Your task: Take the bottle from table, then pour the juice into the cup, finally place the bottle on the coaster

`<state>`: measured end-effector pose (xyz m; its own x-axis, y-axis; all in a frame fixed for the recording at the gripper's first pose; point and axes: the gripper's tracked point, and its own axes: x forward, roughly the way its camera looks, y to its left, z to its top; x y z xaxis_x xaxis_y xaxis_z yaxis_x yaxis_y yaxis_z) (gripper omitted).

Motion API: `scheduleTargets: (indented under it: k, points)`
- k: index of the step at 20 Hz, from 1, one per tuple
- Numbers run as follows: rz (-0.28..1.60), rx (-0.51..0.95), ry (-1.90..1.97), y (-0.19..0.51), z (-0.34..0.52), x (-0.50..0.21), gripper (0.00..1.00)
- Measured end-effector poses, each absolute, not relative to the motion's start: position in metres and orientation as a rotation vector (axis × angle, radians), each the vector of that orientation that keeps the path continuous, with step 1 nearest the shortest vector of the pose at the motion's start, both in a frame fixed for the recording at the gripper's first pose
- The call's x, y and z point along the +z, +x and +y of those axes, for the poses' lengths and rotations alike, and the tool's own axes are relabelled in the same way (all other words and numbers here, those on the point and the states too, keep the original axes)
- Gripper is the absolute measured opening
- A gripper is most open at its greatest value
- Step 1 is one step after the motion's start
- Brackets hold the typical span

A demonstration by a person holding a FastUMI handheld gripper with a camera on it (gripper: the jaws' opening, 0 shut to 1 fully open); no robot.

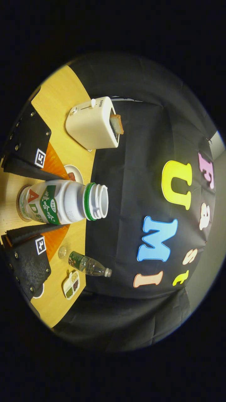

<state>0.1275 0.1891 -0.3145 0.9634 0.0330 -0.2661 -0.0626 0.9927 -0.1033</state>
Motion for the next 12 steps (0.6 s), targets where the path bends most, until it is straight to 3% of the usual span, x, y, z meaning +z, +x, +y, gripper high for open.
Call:
scheduleTargets:
  k: [12]
  points:
    - [0.258, 0.005, -0.052, 0.133, 0.181, -0.331, 0.65]
